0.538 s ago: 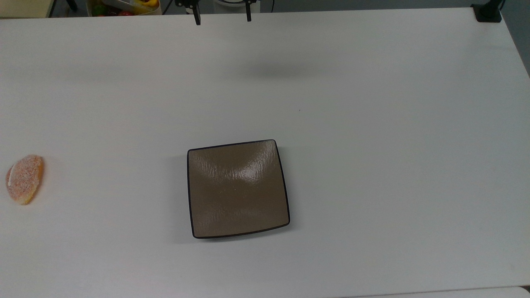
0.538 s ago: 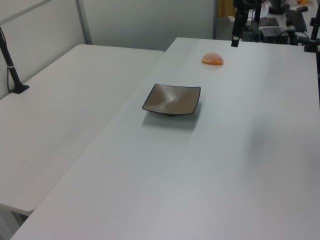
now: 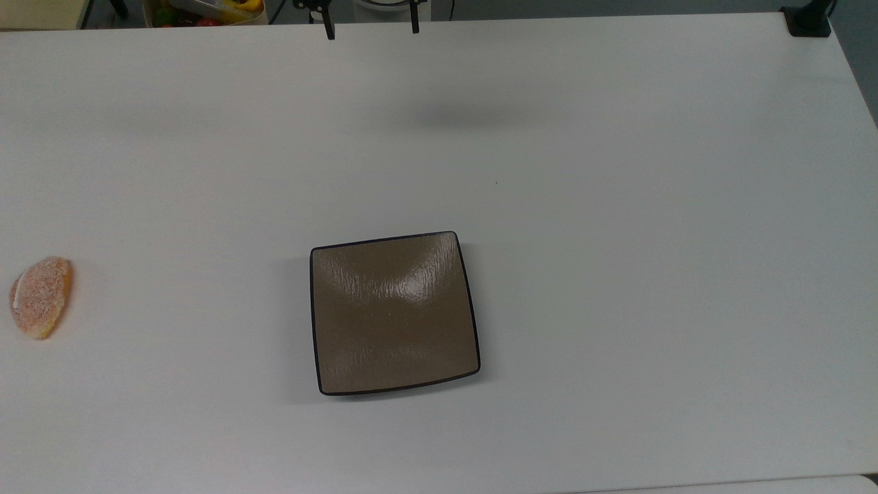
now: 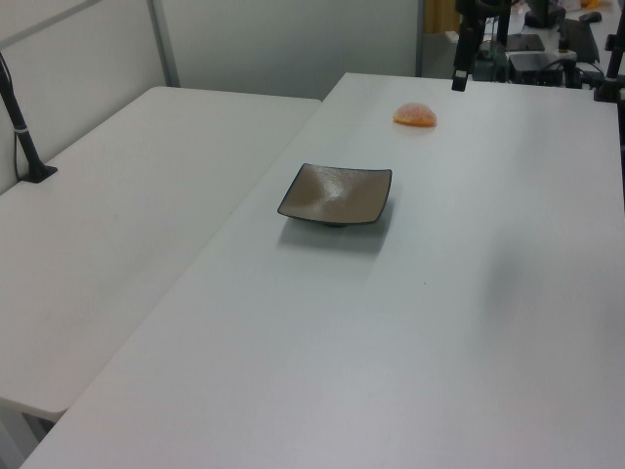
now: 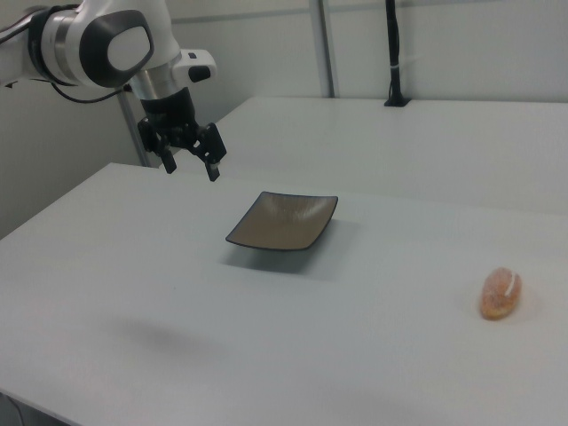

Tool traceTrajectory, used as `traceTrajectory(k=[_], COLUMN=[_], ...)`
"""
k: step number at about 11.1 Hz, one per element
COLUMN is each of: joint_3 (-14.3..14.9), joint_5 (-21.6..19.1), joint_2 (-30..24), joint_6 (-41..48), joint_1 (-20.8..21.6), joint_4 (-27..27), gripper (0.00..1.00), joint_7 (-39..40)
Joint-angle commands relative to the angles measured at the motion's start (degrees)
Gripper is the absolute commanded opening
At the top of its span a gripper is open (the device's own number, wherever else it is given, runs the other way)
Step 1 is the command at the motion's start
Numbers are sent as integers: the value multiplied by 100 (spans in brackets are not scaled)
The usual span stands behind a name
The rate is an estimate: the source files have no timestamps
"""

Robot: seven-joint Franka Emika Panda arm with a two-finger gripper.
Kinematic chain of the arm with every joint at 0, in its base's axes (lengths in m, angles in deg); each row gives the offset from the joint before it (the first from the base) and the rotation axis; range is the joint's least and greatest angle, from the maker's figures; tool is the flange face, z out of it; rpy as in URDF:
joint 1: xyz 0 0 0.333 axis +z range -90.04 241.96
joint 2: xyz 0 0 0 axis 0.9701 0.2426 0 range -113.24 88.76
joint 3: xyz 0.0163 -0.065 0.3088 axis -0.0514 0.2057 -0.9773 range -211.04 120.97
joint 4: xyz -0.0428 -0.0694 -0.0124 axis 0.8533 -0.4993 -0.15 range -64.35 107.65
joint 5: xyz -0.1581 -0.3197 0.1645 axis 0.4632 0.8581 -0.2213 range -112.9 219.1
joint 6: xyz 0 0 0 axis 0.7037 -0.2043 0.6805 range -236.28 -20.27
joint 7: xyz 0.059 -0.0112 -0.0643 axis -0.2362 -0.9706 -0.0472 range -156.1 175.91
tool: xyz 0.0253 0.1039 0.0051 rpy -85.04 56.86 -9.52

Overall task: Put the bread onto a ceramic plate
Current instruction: 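Move the open gripper from above the plate toward the orange bread roll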

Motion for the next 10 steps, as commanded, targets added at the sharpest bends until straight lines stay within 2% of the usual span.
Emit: traceTrajectory(k=[1, 3, 7, 8, 10], joint_3=[136, 153, 153, 153, 153], joint_5=[-46, -46, -11, -11, 102], joint_2=[-163, -198, -181, -163, -119], joint_6=[127, 277, 584, 646, 656], joint_1=[79, 70, -289, -352, -404], joint_4=[149, 131, 113, 122, 131], gripper=[100, 100, 100, 100, 100], joint_7=[145, 433, 2461, 2736, 2748])
